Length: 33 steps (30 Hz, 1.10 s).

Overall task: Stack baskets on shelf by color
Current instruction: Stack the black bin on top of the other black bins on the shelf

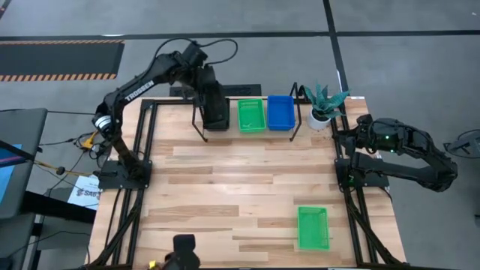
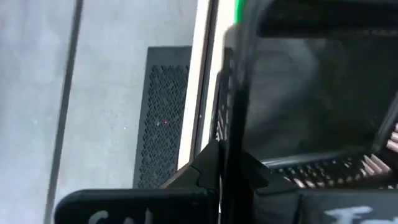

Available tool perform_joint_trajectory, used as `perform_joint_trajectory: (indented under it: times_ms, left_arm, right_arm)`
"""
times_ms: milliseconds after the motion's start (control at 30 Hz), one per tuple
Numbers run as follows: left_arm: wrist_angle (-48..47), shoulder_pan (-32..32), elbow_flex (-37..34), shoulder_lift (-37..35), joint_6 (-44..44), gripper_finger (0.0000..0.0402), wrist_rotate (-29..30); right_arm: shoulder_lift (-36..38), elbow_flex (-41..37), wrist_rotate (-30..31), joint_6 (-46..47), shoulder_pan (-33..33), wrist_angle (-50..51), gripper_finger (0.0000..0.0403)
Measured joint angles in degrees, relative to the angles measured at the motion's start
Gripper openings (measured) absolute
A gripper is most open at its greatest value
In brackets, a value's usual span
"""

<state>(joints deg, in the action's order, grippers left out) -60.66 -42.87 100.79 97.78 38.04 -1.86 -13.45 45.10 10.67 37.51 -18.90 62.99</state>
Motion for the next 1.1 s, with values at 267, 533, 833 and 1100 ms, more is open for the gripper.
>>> perform_joint_trajectory:
  times_ms: [267,533,833,1100]
  left_arm:
    - [0.2,-1.1,0.0,5.1,10.4,0.0000,1.2]
    - [-0.1,-0.8,0.0,5.6,15.0,0.0000,1.7]
    - [0.7,1.0,0.0,5.6,15.9,0.0033,2.1]
    - [2.9,1.3,0.0,5.5,17.7,0.0091,3.9]
  right_arm:
    - [0.0,0.0,1.1,0.7,0.0,0.0,0.0224]
    - [0.0,0.0,7.2,0.6,0.0,0.0,0.0224]
    - [0.0,0.0,7.5,0.4,0.0,0.0,0.0224]
    - [0.0,0.0,7.5,0.4,0.0,0.0,0.0224]
